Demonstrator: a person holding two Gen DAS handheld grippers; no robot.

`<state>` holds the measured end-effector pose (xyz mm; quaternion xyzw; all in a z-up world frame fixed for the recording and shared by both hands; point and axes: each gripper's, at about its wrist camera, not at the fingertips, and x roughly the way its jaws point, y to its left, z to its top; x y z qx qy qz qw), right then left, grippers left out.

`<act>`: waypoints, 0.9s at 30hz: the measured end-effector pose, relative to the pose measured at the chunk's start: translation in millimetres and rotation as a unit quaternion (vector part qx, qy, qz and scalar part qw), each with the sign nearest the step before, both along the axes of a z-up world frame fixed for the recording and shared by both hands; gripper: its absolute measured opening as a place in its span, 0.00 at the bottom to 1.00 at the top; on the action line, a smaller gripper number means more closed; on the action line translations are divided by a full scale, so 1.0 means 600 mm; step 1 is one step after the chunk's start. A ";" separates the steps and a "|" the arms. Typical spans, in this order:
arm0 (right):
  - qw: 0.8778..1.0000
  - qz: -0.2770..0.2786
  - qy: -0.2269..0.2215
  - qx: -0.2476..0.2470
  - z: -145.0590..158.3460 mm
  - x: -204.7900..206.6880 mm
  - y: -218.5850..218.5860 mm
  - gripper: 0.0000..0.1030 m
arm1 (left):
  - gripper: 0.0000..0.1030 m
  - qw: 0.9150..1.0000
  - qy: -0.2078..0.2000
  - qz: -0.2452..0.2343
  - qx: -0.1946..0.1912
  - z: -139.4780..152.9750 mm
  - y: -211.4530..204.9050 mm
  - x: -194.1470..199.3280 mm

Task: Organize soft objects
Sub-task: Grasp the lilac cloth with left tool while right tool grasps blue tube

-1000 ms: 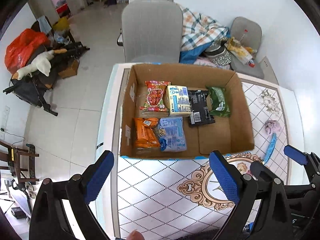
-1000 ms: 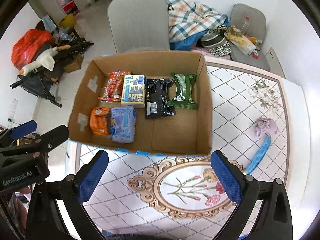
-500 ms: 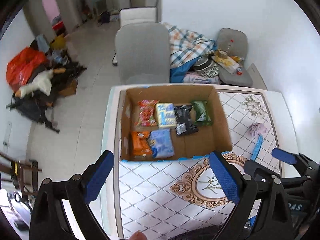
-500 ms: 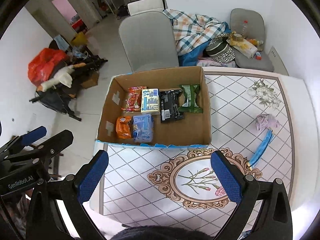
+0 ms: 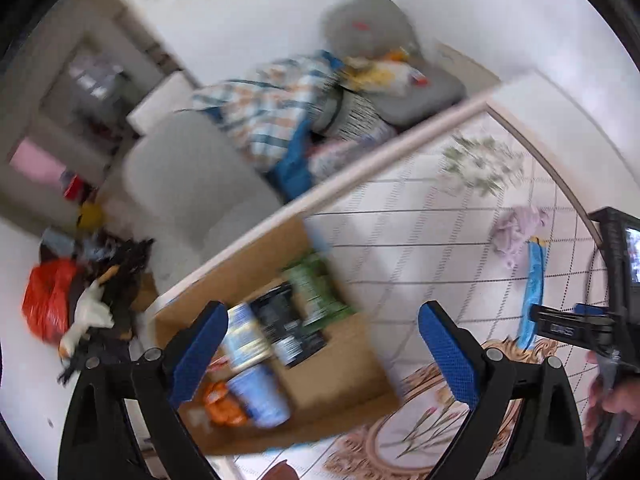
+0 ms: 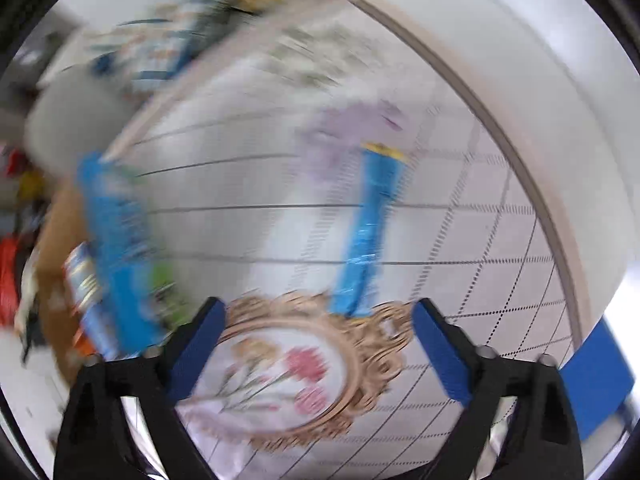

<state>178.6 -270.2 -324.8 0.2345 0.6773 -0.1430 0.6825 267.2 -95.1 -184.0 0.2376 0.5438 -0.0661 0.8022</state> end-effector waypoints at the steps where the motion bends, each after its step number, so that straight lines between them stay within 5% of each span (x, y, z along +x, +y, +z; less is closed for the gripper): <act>1: 1.000 -0.013 0.015 0.004 -0.029 0.009 -0.019 0.77 | 0.95 1.000 0.018 -0.009 0.010 -0.025 -0.027 0.015; 8: 0.996 -0.033 0.075 0.033 -0.145 0.044 -0.063 0.53 | 0.95 0.991 0.070 -0.086 0.071 -0.153 -0.178 0.067; 10: 0.997 -0.012 0.069 0.023 -0.139 0.053 -0.061 0.27 | 0.95 0.989 0.093 -0.097 0.065 -0.171 -0.207 0.083; 12: 0.997 -0.008 0.068 0.032 -0.133 0.051 -0.074 0.19 | 0.93 0.987 0.108 -0.114 0.042 -0.180 -0.238 0.093; 14: 0.998 -0.005 0.064 0.028 -0.122 0.044 -0.102 0.17 | 0.80 0.982 0.127 -0.137 0.022 -0.192 -0.271 0.097; 17: 0.998 -0.015 0.061 0.013 -0.109 0.032 -0.154 0.17 | 0.78 0.971 0.176 -0.164 0.009 -0.232 -0.321 0.100; 21: 0.997 -0.037 0.068 0.006 -0.104 0.013 -0.222 0.17 | 0.74 0.951 0.239 -0.194 0.028 -0.303 -0.381 0.093; 23: 0.996 -0.045 0.073 0.004 -0.105 0.006 -0.243 0.17 | 0.60 0.940 0.266 -0.210 0.042 -0.335 -0.407 0.082; 25: 0.996 -0.052 0.074 0.008 -0.105 0.001 -0.254 0.17 | 0.42 0.936 0.277 -0.212 0.051 -0.350 -0.420 0.076; 27: 0.996 -0.054 0.074 0.008 -0.102 -0.003 -0.262 0.17 | 0.41 0.937 0.277 -0.205 0.053 -0.356 -0.428 0.072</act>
